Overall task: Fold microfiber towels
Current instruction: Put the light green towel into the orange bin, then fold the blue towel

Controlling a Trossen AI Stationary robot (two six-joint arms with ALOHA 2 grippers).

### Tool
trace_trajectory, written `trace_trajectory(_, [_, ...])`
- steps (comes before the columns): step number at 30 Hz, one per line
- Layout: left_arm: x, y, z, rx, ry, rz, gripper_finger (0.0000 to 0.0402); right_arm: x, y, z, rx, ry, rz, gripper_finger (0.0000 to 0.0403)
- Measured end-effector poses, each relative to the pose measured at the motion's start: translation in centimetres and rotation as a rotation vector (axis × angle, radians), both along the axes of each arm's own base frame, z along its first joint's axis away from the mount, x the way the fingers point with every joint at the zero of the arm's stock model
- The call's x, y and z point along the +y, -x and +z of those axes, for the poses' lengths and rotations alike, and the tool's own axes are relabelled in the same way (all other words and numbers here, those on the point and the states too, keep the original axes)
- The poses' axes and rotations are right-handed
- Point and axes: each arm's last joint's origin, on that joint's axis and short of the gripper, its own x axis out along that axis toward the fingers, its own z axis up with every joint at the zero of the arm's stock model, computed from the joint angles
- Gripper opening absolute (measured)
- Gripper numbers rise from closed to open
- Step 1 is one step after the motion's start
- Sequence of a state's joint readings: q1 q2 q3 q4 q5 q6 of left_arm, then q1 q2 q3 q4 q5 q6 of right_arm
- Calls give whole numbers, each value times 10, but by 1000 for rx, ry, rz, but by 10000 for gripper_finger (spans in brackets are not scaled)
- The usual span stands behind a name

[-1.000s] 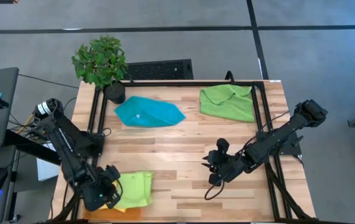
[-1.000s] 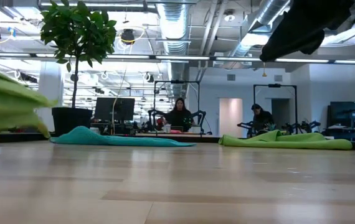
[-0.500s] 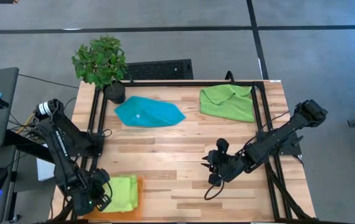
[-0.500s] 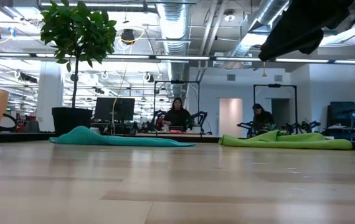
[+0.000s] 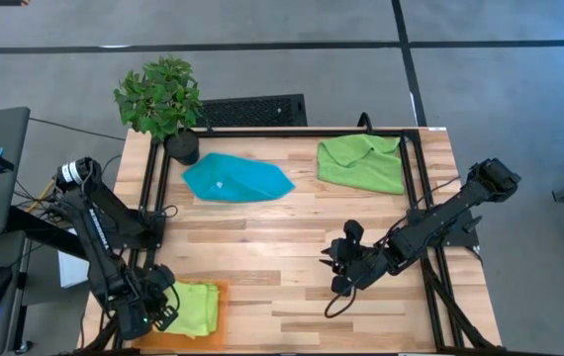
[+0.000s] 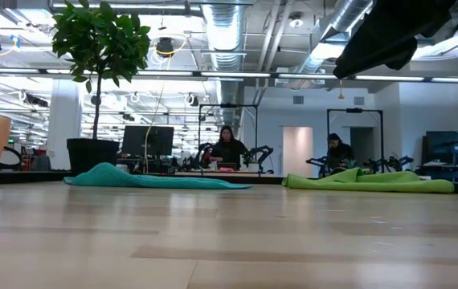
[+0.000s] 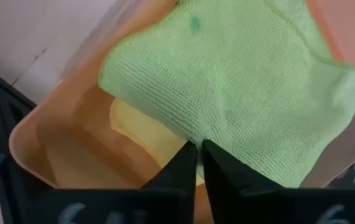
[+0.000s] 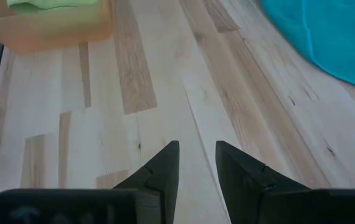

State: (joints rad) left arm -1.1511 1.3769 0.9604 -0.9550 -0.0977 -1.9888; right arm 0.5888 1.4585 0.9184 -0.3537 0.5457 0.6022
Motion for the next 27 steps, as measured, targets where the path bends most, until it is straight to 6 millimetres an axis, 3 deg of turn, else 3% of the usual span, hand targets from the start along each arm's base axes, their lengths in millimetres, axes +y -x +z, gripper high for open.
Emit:
trace_trajectory(10, [0, 1, 0, 37, 18, 0, 124, 0, 0, 0, 0, 1, 0, 129])
trace_trajectory(14, [2, -2, 1, 61, 37, 87, 155, 0, 0, 0, 0, 11, 5, 129])
trace_trajectory(21, [18, -9, 16, -154, -137, 16, 164, -13, -12, 3, -23, 44, 23, 129])
trace_trajectory(27, [50, -23, 19, -108, -316, 46, 163, -49, -28, 3, 19, 90, 22, 129])
